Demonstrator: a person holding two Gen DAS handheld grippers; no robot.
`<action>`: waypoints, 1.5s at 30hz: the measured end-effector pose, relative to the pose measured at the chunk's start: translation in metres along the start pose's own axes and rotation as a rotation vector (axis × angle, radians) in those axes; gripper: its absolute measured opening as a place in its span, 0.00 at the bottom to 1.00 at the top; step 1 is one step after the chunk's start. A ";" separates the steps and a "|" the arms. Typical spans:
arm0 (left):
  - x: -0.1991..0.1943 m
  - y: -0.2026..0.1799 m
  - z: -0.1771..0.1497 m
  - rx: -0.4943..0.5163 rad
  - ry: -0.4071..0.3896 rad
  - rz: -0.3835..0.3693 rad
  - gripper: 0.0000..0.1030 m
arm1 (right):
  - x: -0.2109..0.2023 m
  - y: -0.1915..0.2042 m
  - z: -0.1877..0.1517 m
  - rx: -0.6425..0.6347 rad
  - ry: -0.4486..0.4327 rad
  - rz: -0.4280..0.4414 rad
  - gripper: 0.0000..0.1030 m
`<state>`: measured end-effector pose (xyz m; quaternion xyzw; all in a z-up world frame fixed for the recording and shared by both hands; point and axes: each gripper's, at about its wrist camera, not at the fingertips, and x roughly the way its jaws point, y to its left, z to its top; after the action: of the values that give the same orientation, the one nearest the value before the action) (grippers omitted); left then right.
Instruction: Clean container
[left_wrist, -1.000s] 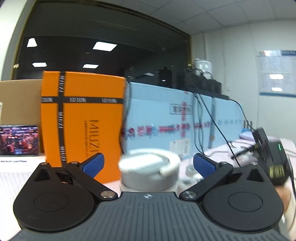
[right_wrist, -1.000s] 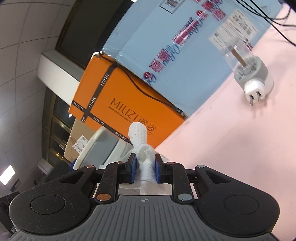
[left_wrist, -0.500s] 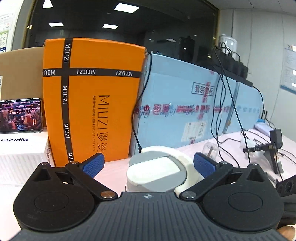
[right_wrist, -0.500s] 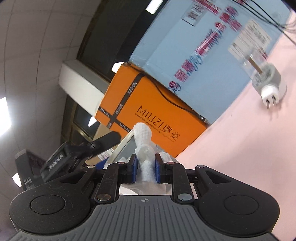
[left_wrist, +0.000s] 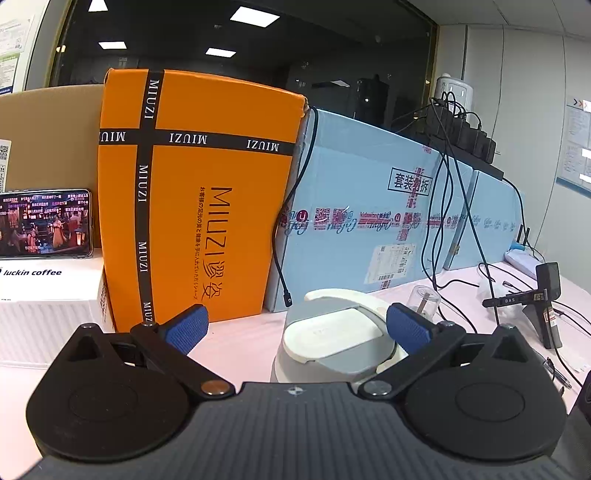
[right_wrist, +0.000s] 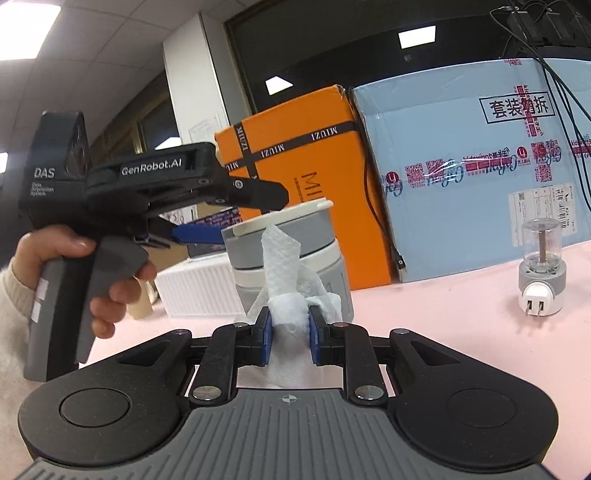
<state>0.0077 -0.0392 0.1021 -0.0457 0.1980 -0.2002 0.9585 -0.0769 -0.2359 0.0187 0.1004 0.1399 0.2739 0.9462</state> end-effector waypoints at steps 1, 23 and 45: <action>0.000 -0.002 0.000 0.005 -0.002 0.002 1.00 | 0.002 0.000 0.000 -0.011 0.030 -0.012 0.18; 0.002 -0.008 -0.002 0.034 -0.020 -0.003 1.00 | -0.025 0.016 0.021 -0.021 -0.092 -0.081 0.13; 0.001 -0.009 -0.003 0.042 -0.026 -0.002 1.00 | 0.027 0.012 -0.014 -0.115 0.257 -0.160 0.13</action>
<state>0.0041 -0.0474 0.1004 -0.0281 0.1811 -0.2046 0.9615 -0.0652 -0.2098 0.0034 -0.0013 0.2514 0.2157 0.9436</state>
